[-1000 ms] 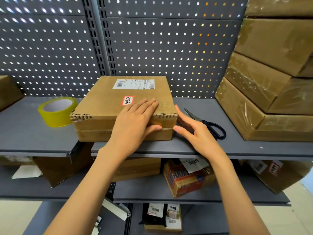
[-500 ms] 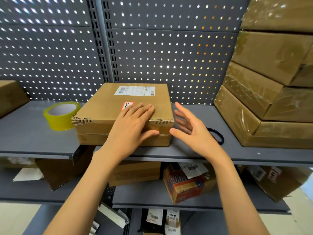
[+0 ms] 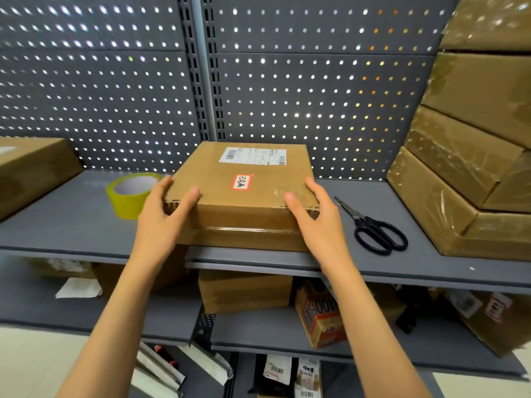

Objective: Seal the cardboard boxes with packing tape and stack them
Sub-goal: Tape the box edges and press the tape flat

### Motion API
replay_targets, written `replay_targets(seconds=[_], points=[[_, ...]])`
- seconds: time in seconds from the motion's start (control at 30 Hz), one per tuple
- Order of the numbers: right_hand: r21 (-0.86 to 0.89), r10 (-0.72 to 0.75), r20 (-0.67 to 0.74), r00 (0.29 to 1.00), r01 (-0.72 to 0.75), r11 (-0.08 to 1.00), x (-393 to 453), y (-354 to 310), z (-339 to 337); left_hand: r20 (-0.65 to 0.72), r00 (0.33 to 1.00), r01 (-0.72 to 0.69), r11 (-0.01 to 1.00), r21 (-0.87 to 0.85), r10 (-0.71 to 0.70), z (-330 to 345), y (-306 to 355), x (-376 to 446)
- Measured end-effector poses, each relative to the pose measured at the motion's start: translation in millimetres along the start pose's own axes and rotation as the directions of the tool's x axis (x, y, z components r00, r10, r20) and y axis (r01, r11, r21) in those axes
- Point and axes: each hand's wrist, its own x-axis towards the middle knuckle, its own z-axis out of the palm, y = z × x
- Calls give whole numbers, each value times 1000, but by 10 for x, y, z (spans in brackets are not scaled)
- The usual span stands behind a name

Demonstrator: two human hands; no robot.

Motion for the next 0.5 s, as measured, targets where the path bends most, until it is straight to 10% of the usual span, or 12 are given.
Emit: replay_targets(seconds=[0.5], points=[[199, 110, -120, 987, -85, 976, 14, 106, -287, -20, 1000, -24, 996, -82, 23, 365, 121, -168]])
